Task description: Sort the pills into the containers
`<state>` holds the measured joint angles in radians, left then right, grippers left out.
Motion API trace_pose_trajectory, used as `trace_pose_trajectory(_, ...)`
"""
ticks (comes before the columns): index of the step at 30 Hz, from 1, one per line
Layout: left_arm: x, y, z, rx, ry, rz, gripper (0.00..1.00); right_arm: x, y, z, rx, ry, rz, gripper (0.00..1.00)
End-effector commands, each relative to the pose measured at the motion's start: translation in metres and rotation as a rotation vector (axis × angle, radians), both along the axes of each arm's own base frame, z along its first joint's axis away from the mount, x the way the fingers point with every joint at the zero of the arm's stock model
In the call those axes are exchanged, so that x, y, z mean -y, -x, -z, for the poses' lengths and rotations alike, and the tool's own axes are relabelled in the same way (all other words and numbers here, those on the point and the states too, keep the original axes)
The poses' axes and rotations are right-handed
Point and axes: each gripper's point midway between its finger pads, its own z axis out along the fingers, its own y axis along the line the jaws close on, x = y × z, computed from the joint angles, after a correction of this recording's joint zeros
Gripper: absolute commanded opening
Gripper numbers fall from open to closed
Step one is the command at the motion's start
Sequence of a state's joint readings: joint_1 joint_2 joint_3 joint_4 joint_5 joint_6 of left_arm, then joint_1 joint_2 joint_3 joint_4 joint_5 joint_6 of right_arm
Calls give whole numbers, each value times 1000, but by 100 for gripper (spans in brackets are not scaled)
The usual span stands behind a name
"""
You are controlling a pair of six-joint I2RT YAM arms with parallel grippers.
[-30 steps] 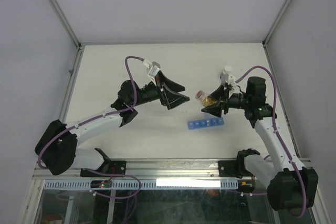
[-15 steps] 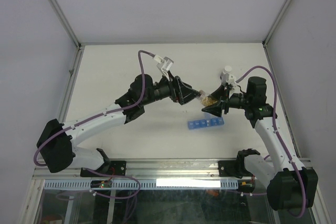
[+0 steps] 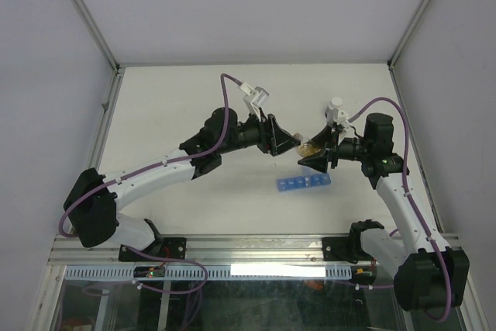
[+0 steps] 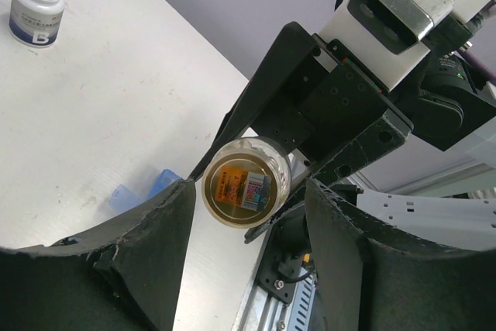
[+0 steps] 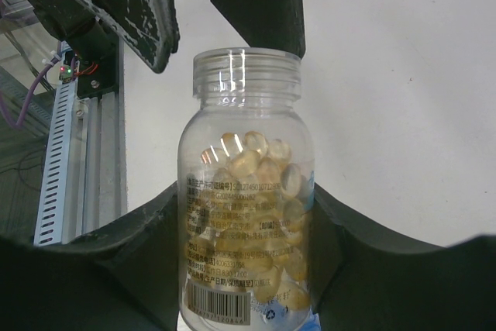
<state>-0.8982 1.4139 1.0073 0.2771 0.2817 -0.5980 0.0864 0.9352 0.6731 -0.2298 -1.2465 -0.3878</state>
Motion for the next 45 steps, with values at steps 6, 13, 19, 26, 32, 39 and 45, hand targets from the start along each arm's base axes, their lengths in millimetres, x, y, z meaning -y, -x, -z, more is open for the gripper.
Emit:
trace_pose_trajectory(6, 9, 9, -27, 60, 52, 59, 52, 0, -1, -25, 102, -20, -24, 0)
trace_pose_trajectory(13, 15, 8, -17, 51, 34, 79, 46, -1, -1, -26, 104, -20, -24, 0)
trace_pose_trajectory(19, 19, 13, -12, 61, 25, 123, 35, 0, -1, -26, 104, -20, -25, 0)
trace_pose_trajectory(26, 17, 43, -10, 306, 32, 330, 13, 0, 0, -27, 107, -21, -24, 0)
trace_pose_trajectory(32, 7, 73, 12, 685, 0, 587, 11, 0, 0, -27, 108, -24, -28, 0)
trace_pose_trajectory(39, -12, 71, 20, 904, 57, 815, 9, 0, 0, -27, 106, -24, -28, 0)
trace_pose_trajectory(45, 0, 42, -2, 879, 44, 716, 35, 0, 0, -26, 104, -24, -28, 0)
